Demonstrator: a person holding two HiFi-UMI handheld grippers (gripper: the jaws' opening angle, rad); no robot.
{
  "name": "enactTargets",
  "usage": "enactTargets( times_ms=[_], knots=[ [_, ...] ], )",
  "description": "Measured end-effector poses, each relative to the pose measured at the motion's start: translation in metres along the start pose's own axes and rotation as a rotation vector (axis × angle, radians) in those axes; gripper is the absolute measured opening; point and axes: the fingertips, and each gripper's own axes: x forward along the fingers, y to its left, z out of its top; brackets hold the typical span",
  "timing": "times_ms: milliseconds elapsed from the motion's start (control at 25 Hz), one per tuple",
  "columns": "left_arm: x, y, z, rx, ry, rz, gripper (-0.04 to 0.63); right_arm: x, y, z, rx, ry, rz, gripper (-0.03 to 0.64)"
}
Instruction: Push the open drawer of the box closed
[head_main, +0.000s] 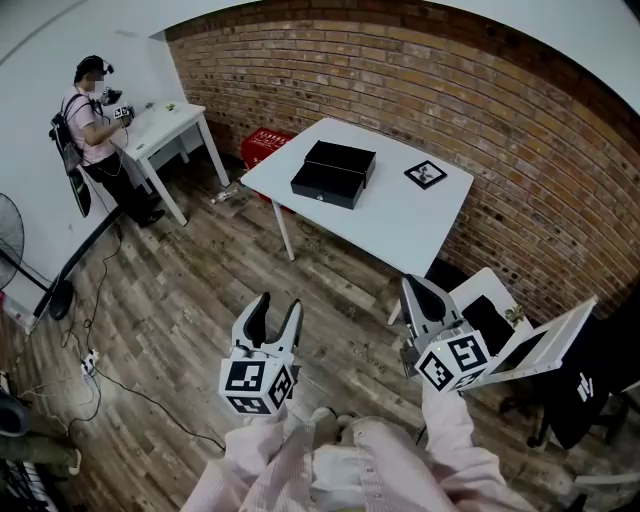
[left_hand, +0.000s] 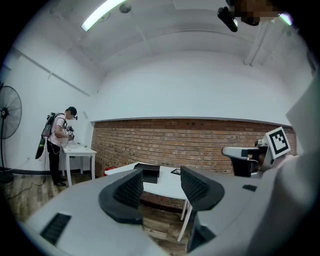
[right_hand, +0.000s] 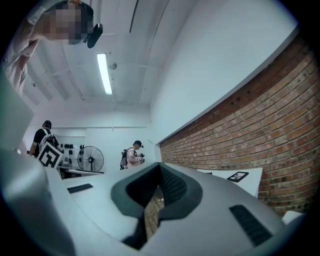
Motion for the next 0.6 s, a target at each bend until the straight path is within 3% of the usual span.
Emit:
enactTargets(
  times_ms=[600],
  knots=[
    [0.054, 0.015, -0.015, -0.035, 0.046, -0.01, 0.218, 0.036, -0.032, -0.018, 0.01, 0.033, -0.019, 0.0]
  ],
)
